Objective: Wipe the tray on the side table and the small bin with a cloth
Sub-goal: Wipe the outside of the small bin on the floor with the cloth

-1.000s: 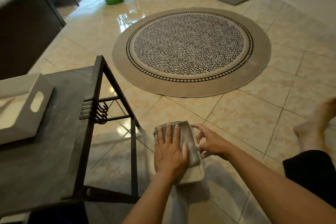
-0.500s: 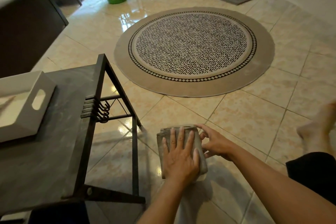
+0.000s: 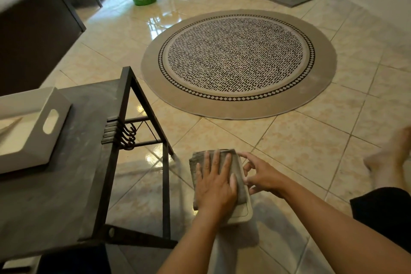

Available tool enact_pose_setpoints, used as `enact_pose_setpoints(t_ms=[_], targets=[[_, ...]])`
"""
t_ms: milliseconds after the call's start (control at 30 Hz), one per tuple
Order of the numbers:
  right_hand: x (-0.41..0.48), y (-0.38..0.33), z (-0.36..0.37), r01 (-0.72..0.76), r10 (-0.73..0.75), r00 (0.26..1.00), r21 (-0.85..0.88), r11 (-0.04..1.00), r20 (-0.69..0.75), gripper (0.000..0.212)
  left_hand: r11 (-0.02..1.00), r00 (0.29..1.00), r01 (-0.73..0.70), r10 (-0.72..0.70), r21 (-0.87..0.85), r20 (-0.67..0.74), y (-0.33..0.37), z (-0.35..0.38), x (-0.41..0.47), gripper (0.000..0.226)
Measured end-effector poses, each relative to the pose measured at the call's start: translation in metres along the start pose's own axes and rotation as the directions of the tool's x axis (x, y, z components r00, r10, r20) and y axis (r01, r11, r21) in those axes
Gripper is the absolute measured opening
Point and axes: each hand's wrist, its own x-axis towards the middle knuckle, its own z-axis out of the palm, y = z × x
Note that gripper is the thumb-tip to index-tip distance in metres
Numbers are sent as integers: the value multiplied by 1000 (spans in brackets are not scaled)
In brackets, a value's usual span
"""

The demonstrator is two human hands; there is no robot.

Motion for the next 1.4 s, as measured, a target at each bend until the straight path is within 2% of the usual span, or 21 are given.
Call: enact_pose_setpoints(t_ms=[133, 333, 500, 700, 867, 1033, 1233, 1400], targets=[[2, 1, -1, -7, 7, 1000, 12, 1000, -3, 82, 996, 996, 85, -86, -22, -34, -15, 4, -15, 67], [1, -2, 0, -26, 26, 1000, -12, 1000, -10, 80, 1000, 1000, -10, 10, 9, -13, 9, 14, -21, 64], [-7, -7, 3, -29, 28, 999, -31, 999, -33, 77, 995, 995, 96, -98, -40, -29, -12, -1, -29, 66], [-12, -8, 1, -28, 28, 1000, -47, 998, -2, 80, 998, 998, 59, -59, -14, 12, 13, 10, -46, 65], [-16, -7, -2, -46, 46, 997, -3, 999, 56, 89, 997, 998, 59, -58, -56, 18, 2, -2, -50, 66], [-10, -3, -2, -42, 40, 996, 24, 999, 74, 90, 999, 999, -21, 20, 33, 32, 20, 11, -60, 65], [-10, 0, -1, -41, 39, 998, 48, 998, 55, 92, 998, 998, 52, -52, 23, 28, 12, 11, -55, 63], [-8, 1, -2, -38, 37, 998, 10, 999, 44, 93, 998, 997, 31, -35, 63, 64, 39, 19, -54, 63]])
